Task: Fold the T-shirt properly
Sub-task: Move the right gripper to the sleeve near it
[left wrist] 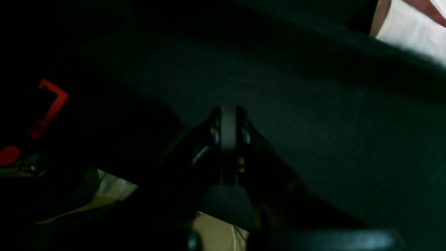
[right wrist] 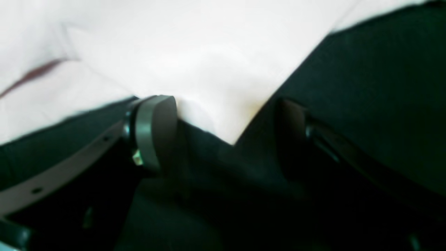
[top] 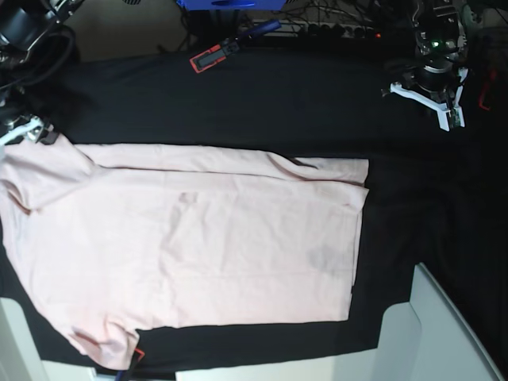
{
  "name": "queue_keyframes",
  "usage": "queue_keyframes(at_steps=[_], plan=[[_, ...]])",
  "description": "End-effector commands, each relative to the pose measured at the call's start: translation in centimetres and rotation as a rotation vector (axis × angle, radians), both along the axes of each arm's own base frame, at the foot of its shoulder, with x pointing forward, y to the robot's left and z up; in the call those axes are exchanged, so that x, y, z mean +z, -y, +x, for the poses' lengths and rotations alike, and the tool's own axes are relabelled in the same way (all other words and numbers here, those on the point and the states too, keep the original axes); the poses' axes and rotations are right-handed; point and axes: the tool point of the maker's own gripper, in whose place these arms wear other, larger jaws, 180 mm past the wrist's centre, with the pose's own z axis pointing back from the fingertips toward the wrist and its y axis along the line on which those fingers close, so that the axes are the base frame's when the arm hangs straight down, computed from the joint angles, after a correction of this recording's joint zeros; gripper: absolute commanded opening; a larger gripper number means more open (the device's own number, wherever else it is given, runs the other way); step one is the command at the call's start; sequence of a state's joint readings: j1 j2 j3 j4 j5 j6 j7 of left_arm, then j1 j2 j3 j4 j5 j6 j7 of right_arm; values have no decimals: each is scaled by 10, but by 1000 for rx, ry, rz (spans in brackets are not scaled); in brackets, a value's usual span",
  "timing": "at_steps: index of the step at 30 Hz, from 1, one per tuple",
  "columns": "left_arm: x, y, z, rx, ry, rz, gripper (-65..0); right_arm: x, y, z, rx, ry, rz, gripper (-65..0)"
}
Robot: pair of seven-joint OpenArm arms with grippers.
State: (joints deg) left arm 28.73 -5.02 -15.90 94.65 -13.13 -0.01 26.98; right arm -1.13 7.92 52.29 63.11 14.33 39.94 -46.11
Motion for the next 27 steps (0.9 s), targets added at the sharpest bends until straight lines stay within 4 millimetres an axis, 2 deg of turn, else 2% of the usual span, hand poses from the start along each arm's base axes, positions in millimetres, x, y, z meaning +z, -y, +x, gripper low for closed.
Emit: queue_keyframes(at_steps=[1, 5, 7, 9, 13, 14, 18, 20, 22, 27], plan=[[8, -2, 3, -12, 22, 29, -650, 1, 2, 3, 8, -12, -1, -231], [8, -1, 3, -17, 19, 32, -650, -2, -2, 2, 9, -20, 14, -232], [7, 0, 3, -17, 19, 30, -650, -3, -3, 2, 9, -22, 17, -266], [7, 0, 3, -19, 20, 30, -650, -4, -4, 1, 10, -27, 20, -335], [8, -1, 5, -16, 25, 31, -650, -8, -8, -7, 27, -75, 37, -550], [8, -1, 5, -16, 25, 31, -650, -8, -9, -8, 29, -80, 39, -582], [9, 0, 7, -19, 29, 30, -650, -8, -9, -10, 38, -100, 40, -601], [8, 1, 7, -19, 29, 28, -650, -8, -9, -11, 42, -108, 40, -649], [8, 1, 7, -19, 29, 28, -650, -8, -9, -11, 53, -113, 37, -647], [8, 1, 7, -19, 29, 28, -650, 12, -18, 18, 167, -68, -43, -647]])
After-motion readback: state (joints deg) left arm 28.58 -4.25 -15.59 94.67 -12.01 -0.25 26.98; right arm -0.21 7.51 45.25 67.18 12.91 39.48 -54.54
